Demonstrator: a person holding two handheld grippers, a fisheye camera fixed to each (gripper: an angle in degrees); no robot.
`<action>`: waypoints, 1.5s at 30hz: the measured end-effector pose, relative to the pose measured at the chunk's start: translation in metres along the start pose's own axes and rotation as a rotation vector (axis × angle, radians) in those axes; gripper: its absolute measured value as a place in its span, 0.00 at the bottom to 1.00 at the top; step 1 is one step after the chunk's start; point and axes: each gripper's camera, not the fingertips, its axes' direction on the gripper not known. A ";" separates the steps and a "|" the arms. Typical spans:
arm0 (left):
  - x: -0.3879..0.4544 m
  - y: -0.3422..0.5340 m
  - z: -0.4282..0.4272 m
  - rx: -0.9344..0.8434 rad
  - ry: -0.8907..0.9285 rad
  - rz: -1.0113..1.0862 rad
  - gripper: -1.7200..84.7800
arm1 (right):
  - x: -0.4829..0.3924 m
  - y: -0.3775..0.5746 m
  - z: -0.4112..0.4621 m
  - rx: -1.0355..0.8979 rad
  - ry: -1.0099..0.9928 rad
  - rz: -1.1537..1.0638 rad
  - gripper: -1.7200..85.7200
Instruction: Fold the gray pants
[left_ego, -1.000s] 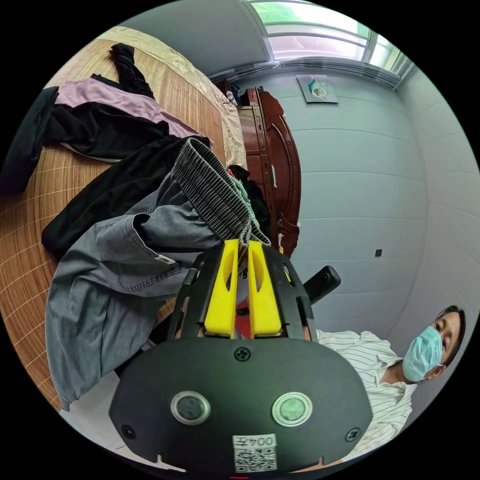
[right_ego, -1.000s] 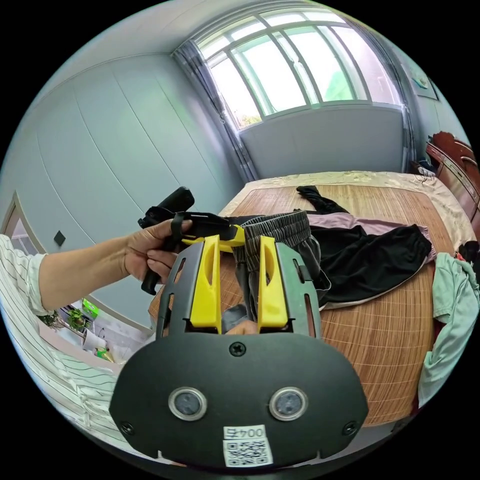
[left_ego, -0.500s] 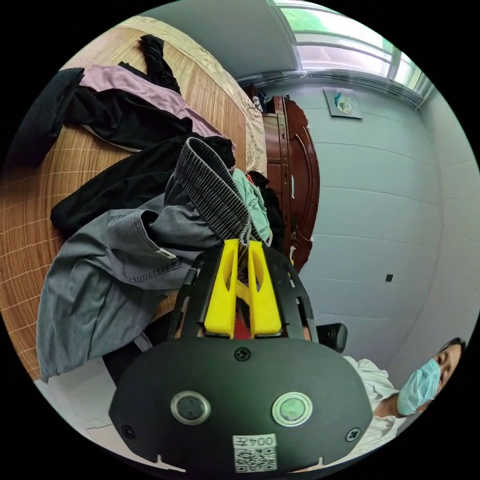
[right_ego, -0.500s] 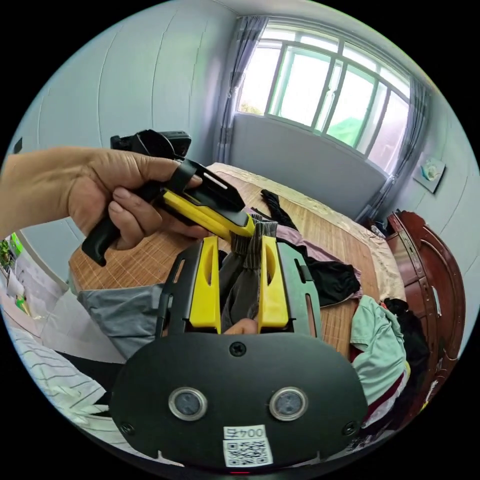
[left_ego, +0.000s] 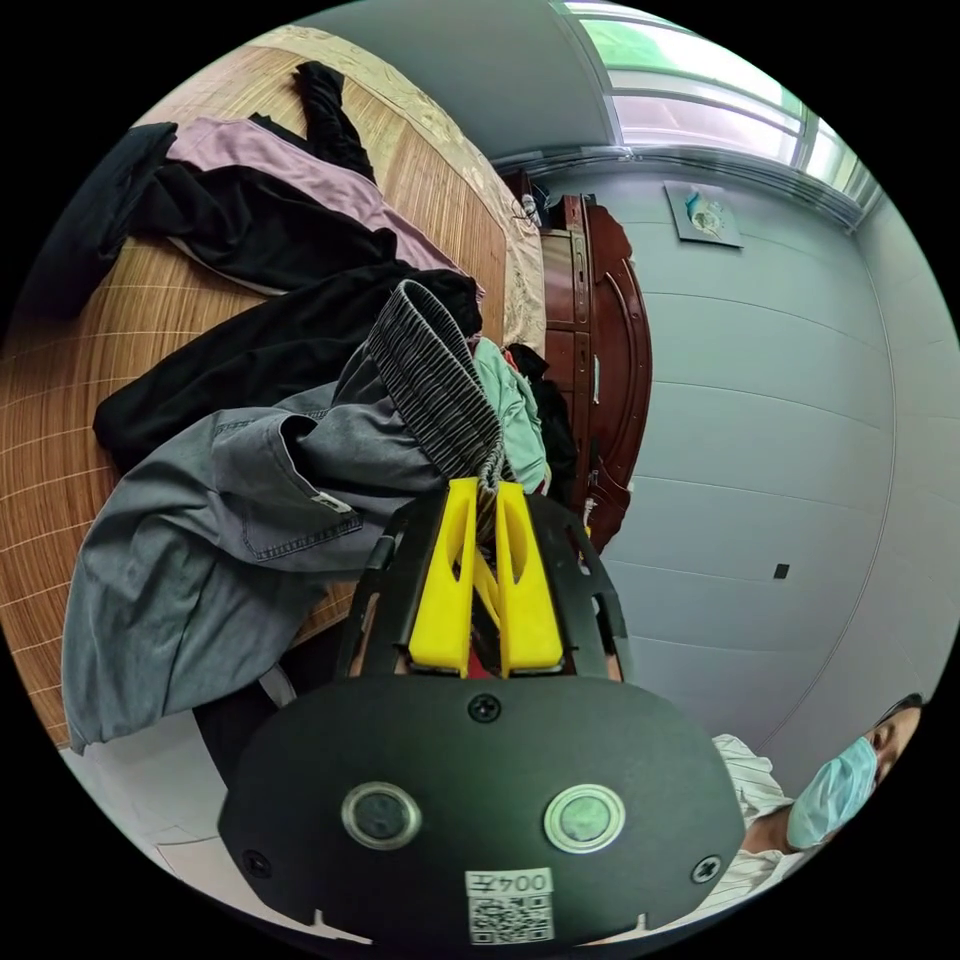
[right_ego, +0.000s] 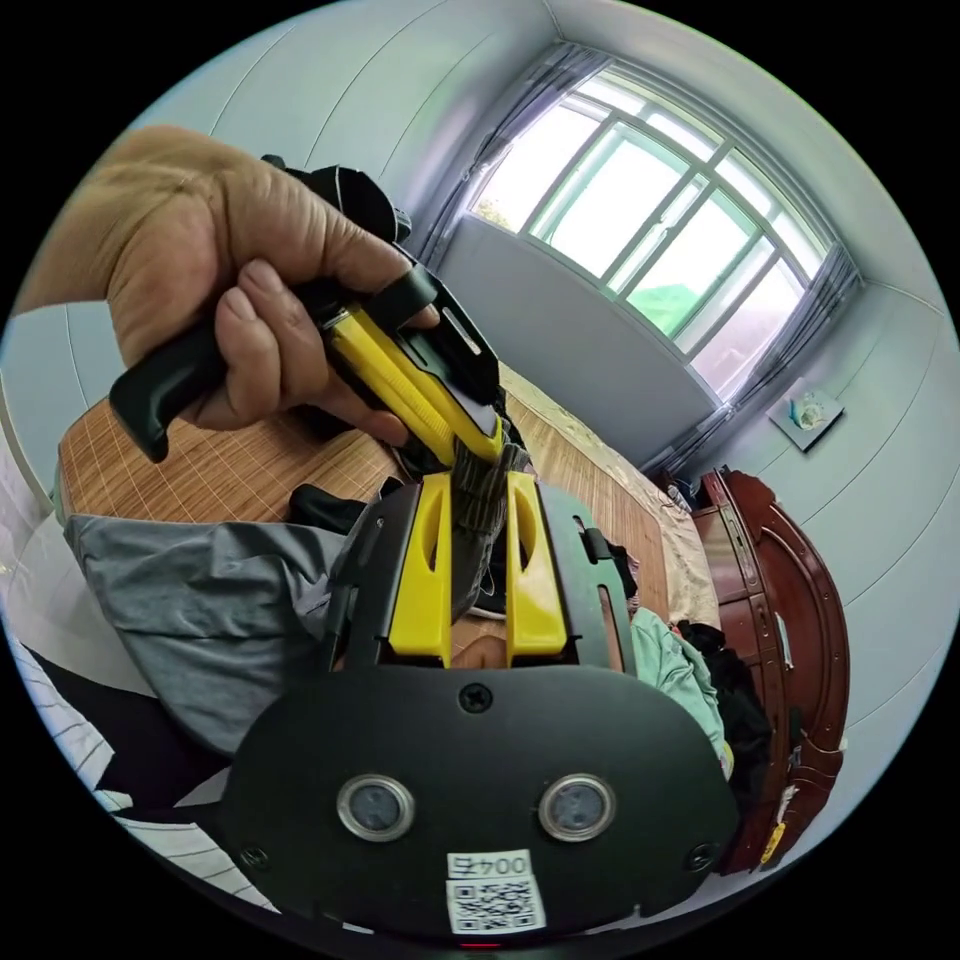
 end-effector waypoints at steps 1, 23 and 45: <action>-0.002 0.002 0.005 -0.001 0.002 -0.004 0.05 | -0.002 0.000 0.000 -0.002 0.013 -0.006 0.12; -0.067 0.180 0.025 0.376 -0.431 0.546 0.10 | 0.183 -0.063 0.006 -0.093 -0.404 0.521 0.08; -0.060 0.277 0.291 0.402 -0.946 0.276 0.17 | 0.174 -0.181 0.004 -0.239 -0.475 0.403 0.08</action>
